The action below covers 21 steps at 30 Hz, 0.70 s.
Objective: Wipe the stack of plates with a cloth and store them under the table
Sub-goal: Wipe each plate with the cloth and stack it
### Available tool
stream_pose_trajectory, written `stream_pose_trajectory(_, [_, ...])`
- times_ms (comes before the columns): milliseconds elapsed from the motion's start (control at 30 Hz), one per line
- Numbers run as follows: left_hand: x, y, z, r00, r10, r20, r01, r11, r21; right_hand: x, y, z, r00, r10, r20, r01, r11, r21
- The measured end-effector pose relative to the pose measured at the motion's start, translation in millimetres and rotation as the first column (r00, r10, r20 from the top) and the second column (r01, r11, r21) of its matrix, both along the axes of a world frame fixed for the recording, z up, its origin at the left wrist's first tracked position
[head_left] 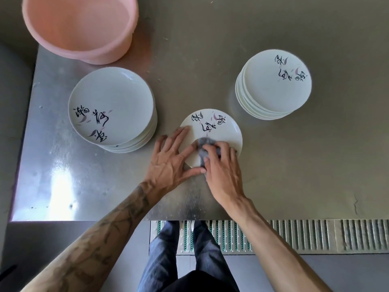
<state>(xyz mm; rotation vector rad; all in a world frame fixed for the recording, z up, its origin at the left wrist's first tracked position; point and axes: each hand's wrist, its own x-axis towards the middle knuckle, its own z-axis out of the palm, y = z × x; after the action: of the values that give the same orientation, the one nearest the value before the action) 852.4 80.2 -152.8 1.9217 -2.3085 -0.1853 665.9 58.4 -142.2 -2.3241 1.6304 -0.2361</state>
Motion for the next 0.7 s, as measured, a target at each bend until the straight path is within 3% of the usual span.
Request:
stream_pose_trajectory(100, [5.4, -0.6, 4.5, 0.999, -0.01, 0.044, 0.011, 0.999, -0.039, -8.0, -14.1, 2.1, 0.999, 0.047, 0.01, -0.047, 0.999, -0.014])
stream_pose_trajectory(233, [12.3, -11.5, 4.8, 0.997, -0.081, 0.017, 0.081, 0.996, -0.036, -19.3, -35.2, 4.8, 0.998, -0.021, -0.066, 0.018, 0.999, -0.049])
stream_pose_trajectory(400, [2.5, -6.4, 0.8, 0.999, -0.048, -0.024, 0.047, 0.999, -0.025, -7.0, -4.0, 3.1, 0.997, 0.065, 0.037, -0.065, 0.998, 0.012])
stream_pose_trajectory(567, [9.3, -8.1, 4.2, 0.995, -0.099, 0.003, 0.099, 0.995, -0.027, -18.0, -38.4, 4.2, 0.999, -0.019, -0.031, 0.017, 0.998, -0.06])
stream_pose_trajectory(700, [2.2, -3.3, 2.3, 0.996, -0.086, 0.007, 0.086, 0.996, -0.008, -4.6, -4.2, 3.8, 0.999, -0.004, 0.049, 0.005, 1.0, -0.018])
